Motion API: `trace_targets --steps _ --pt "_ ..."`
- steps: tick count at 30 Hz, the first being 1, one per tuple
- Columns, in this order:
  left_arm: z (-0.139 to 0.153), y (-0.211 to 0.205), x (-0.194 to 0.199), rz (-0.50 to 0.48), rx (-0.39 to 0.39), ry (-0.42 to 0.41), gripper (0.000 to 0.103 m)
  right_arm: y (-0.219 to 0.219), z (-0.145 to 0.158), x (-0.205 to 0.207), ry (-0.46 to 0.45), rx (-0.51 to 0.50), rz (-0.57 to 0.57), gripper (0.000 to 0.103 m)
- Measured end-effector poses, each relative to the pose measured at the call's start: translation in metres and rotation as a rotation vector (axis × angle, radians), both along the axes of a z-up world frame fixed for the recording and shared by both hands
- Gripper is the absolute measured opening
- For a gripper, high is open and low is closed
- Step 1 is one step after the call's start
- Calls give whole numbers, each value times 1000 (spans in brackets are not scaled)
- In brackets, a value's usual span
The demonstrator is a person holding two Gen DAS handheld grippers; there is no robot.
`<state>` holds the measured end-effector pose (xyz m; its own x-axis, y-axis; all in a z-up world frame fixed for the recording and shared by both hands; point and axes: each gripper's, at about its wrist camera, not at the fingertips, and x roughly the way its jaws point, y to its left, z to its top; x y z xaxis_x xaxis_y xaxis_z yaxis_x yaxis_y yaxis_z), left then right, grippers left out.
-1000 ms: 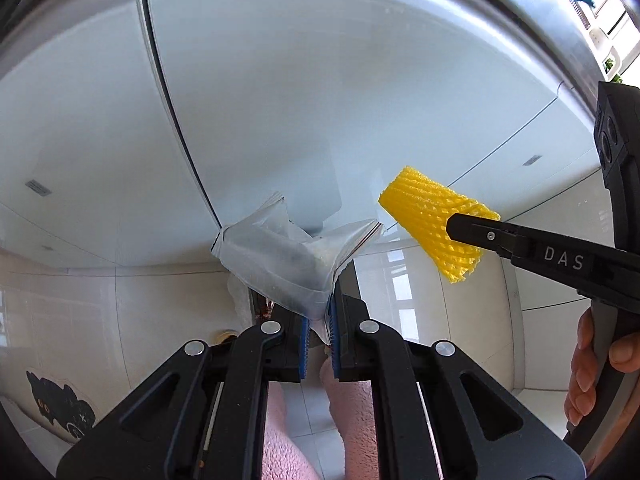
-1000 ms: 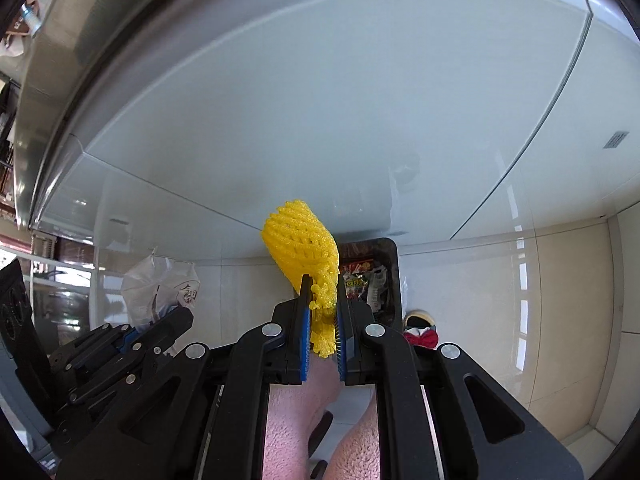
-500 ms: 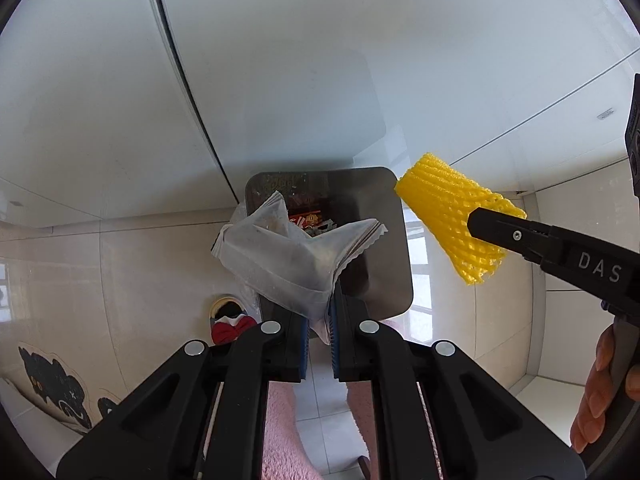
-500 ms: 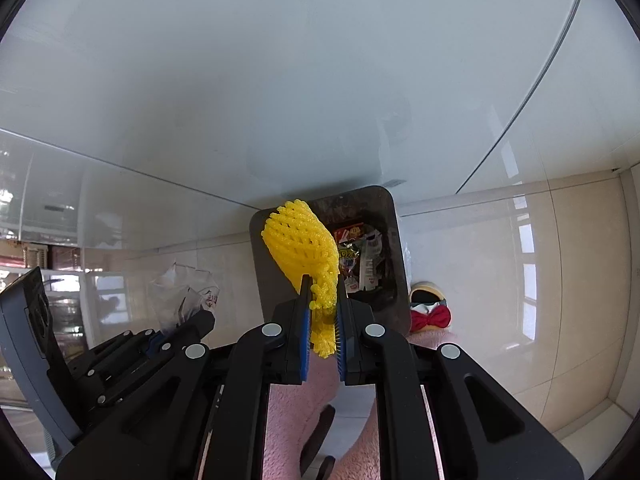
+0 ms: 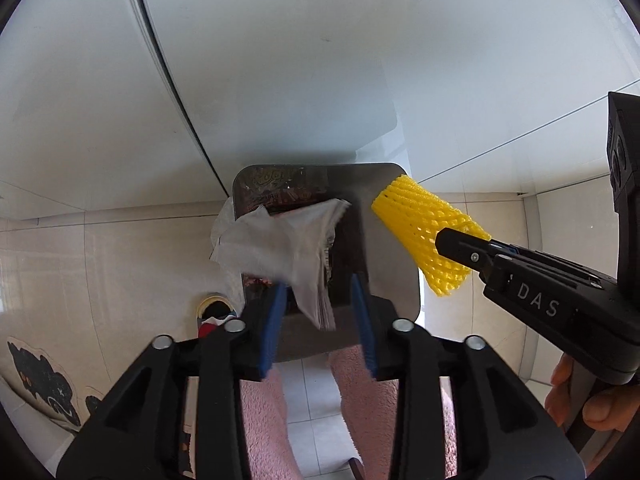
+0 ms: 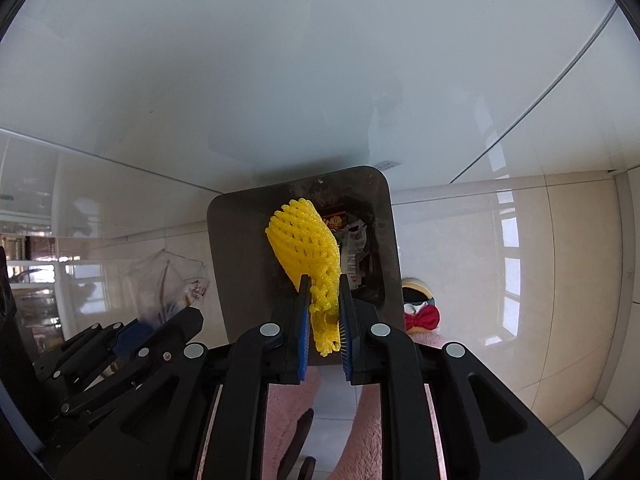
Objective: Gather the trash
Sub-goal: 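Open both tools to drop the bag and foam net into the bin, then raise both tools back toward the counter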
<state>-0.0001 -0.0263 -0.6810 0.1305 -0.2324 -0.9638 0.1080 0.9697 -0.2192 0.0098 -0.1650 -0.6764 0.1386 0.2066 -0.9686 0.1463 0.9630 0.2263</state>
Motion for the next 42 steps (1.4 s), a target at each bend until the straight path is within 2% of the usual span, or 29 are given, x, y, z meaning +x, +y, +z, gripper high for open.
trace_targets --steps 1,3,7,9,13,15,18,20,23,26,32,37,42 --pt "0 0 0 -1 1 -2 42 -1 -4 1 0 -1 -4 21" --pt "0 1 0 -4 4 -6 43 -4 -6 2 -9 15 -21 59" --pt "4 3 -4 2 19 -24 57 -6 3 0 -21 13 -36 59" --pt "9 6 -5 6 20 -36 61 -6 9 -1 -29 11 -36 67" --pt "27 9 -9 6 26 -80 72 -5 23 -4 -56 -5 -30 73" --pt "41 11 -11 7 25 -107 75 -5 34 -6 -71 -8 -27 86" --pt "65 14 -15 7 27 -157 84 -7 56 -13 -121 -14 -20 96" --pt "83 17 -18 14 29 -194 91 -8 74 -19 -144 -2 -3 100" --pt "114 20 -26 18 40 -254 95 -12 99 -30 -168 17 17 100" --pt "145 23 -35 12 45 -311 95 -19 130 -44 -219 37 23 100" --pt "206 34 -53 28 -1 -376 95 -30 204 -73 -342 64 36 100" --pt "259 35 -67 22 -6 -436 95 -36 267 -91 -473 19 42 100" --pt "323 37 -71 30 -10 -497 95 -42 321 -91 -583 12 32 100"
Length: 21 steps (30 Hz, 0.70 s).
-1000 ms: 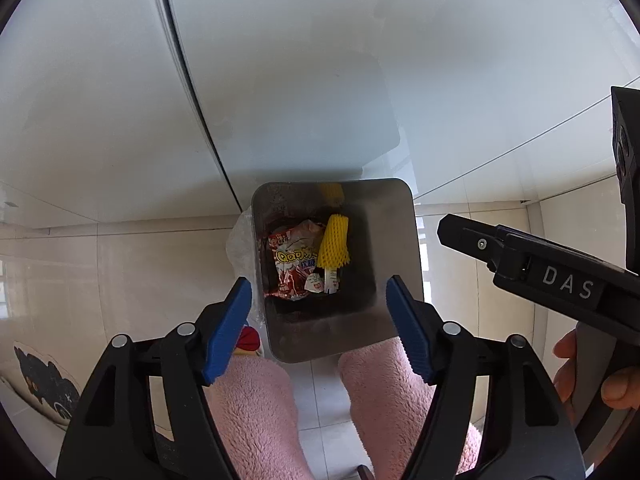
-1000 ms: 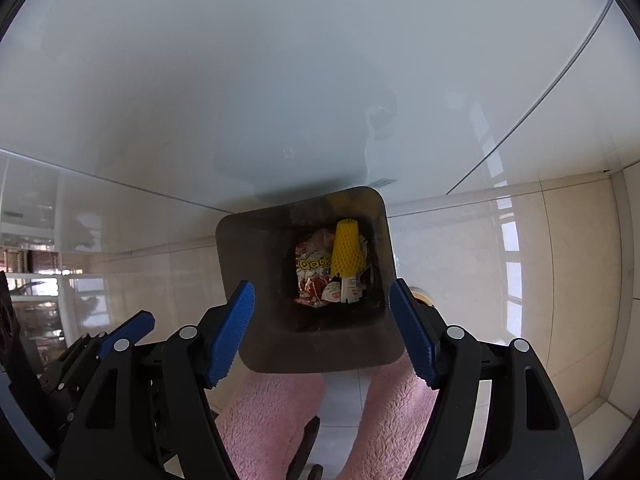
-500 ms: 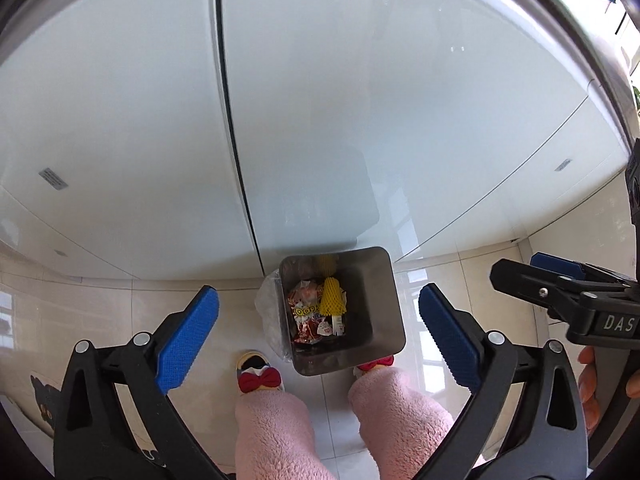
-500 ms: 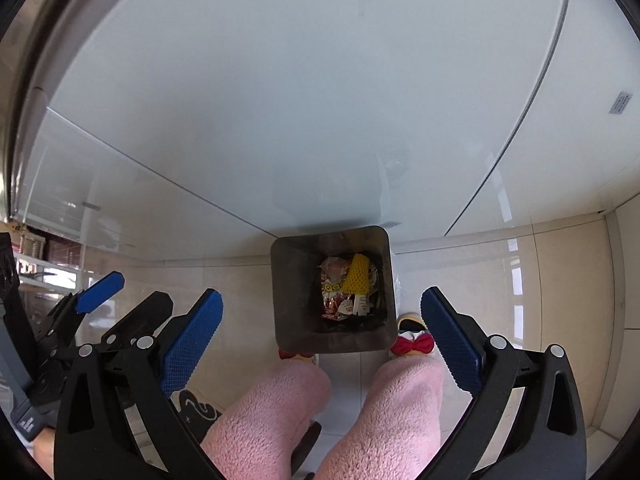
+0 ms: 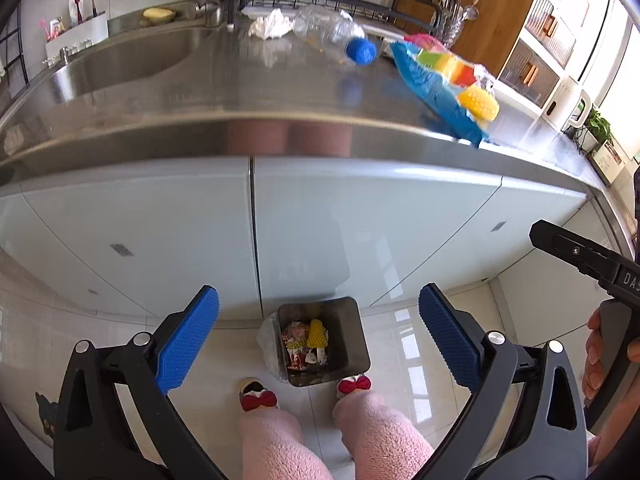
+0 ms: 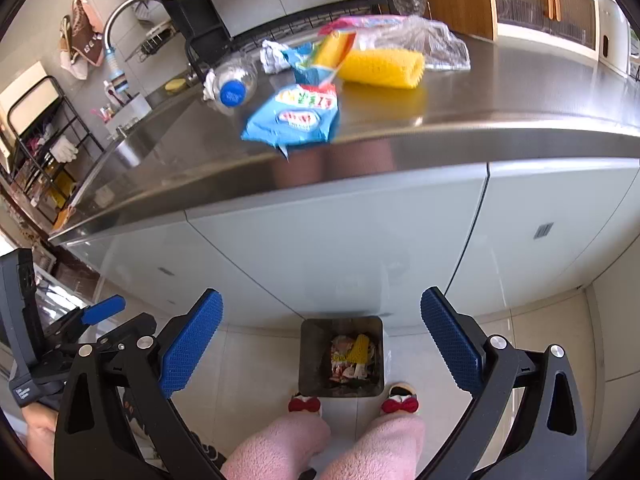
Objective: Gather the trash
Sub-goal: 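Raise both tools back toward the counter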
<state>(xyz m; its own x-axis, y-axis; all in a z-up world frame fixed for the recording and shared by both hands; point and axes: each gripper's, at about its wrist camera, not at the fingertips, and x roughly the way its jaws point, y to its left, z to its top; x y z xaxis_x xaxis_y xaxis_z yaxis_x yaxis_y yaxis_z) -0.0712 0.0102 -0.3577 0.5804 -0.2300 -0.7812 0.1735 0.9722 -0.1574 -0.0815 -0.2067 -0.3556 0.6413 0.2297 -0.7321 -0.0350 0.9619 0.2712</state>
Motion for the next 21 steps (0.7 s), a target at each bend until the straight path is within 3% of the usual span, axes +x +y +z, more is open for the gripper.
trace_targets --steps 4,10,21 --pt "46 1 7 14 33 -54 95 -1 31 11 -68 -49 -8 100" --pt "99 -3 43 31 -10 -72 95 5 56 39 -122 -99 -13 100" --pt "117 -29 170 122 39 -62 95 28 39 93 -120 -184 -11 100"
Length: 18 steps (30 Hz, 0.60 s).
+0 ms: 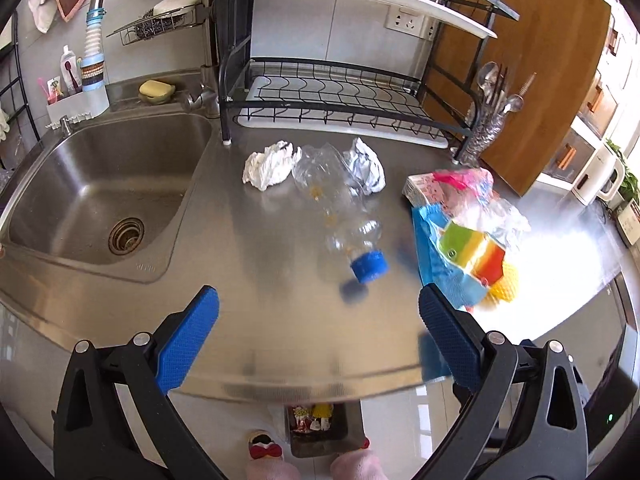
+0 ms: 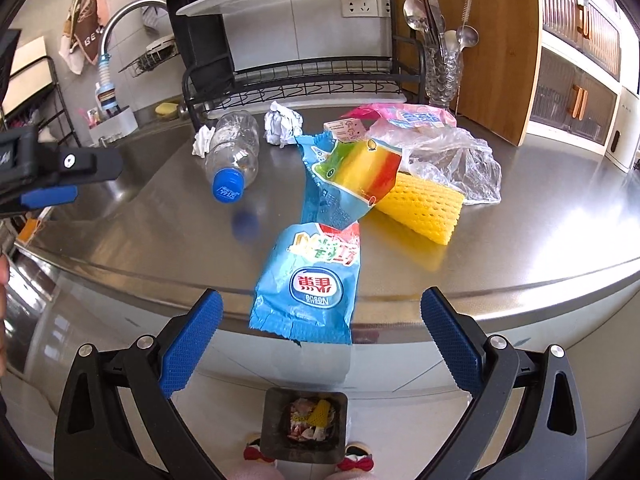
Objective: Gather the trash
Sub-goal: 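Raise both tools back toward the counter, then grasp the plastic bottle with left tool while right tool grasps blue wrapper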
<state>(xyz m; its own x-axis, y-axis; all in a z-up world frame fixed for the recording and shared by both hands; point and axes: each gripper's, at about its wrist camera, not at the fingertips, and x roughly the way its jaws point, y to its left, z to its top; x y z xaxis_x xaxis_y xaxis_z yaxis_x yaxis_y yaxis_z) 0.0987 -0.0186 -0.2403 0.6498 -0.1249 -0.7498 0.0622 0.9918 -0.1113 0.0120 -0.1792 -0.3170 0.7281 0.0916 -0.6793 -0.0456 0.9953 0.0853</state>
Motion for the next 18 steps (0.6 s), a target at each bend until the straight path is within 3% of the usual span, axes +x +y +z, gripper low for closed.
trace_targets --steps 5,14,16,18 --pt "-15 -5 53 17 -46 70 95 2 -7 18 -12 -38 0 100" --pt "-49 -23 106 60 -23 139 95 4 -19 35 -41 -98 10 98" --pt "-56 -24 111 66 -20 146 95 2 -19 36 -46 -85 14 96" --pt "-61 -26 116 65 -15 152 95 -1 -20 37 -52 -63 30 87"
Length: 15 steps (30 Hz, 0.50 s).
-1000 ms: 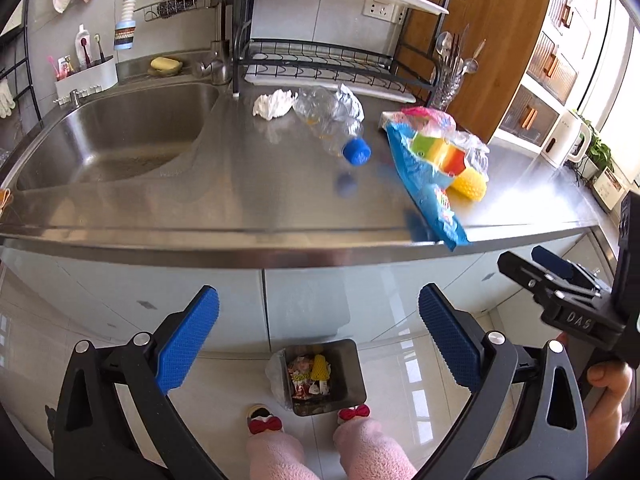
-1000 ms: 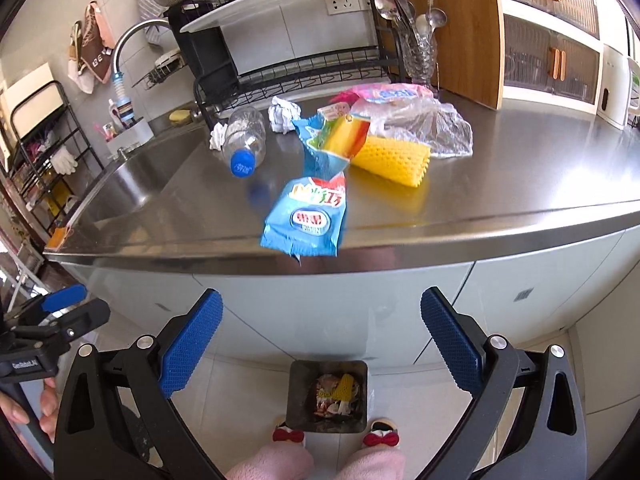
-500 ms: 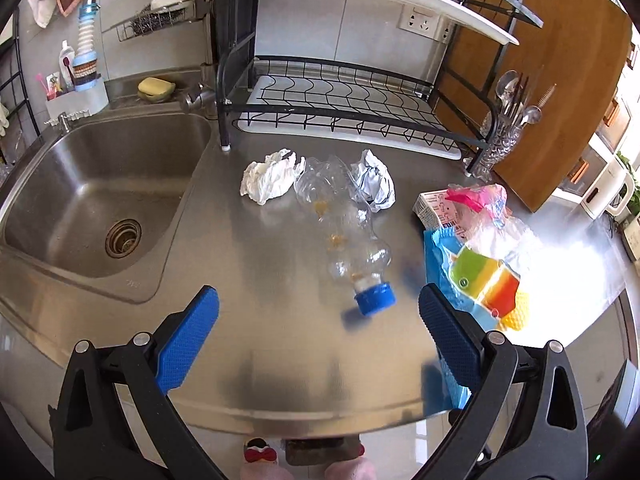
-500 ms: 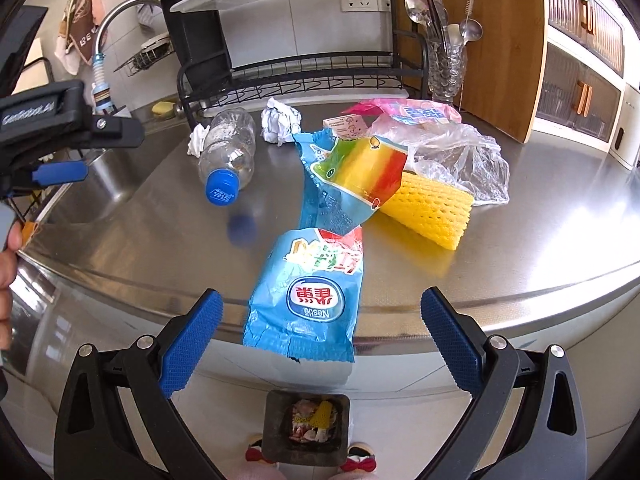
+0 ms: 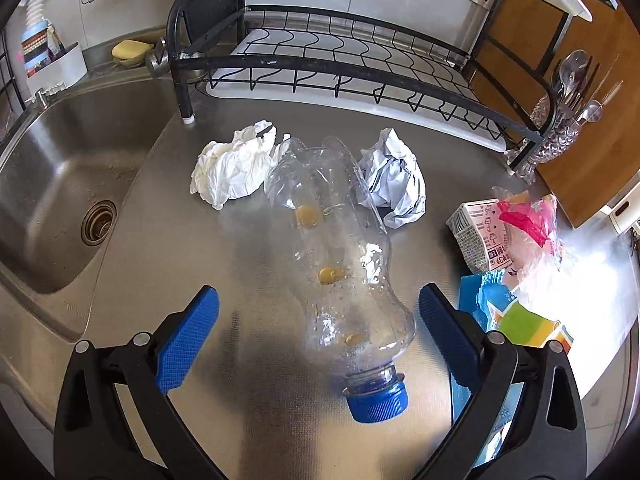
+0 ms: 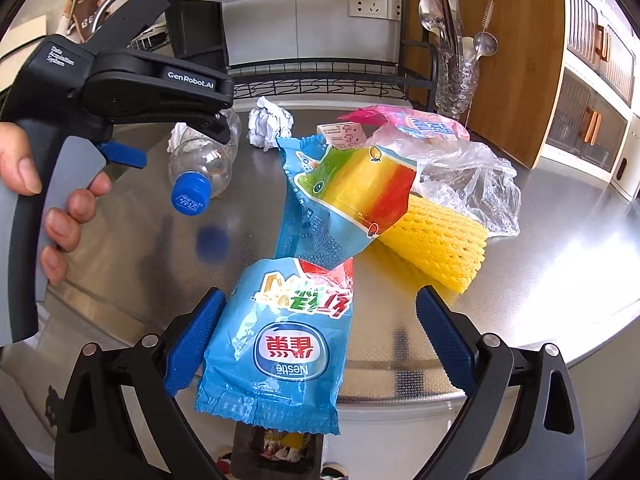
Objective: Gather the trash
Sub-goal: 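Grasp the plastic bottle with left tool while right tool grasps blue wrapper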
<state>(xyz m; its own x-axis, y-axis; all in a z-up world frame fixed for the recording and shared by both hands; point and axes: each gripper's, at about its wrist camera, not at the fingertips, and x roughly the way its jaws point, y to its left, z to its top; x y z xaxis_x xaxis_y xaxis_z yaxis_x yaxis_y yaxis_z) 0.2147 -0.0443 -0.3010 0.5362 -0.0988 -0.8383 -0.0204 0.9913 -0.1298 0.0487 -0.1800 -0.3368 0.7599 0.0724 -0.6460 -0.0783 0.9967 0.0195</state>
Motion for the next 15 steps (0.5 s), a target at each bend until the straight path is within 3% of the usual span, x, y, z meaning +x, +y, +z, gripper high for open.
trace_targets --steps 6,9,11,15 --pt "-11 -2 9 -10 13 2 93 -3 -8 8 23 0 22 53" --pt "-12 -2 11 -21 2 -6 78 -7 -8 9 20 21 19 43" --pt "-14 -2 13 -22 15 7 59 -10 -8 10 20 39 15 37" --pt "-16 0 12 -27 30 8 56 -9 -7 11 21 40 26 21"
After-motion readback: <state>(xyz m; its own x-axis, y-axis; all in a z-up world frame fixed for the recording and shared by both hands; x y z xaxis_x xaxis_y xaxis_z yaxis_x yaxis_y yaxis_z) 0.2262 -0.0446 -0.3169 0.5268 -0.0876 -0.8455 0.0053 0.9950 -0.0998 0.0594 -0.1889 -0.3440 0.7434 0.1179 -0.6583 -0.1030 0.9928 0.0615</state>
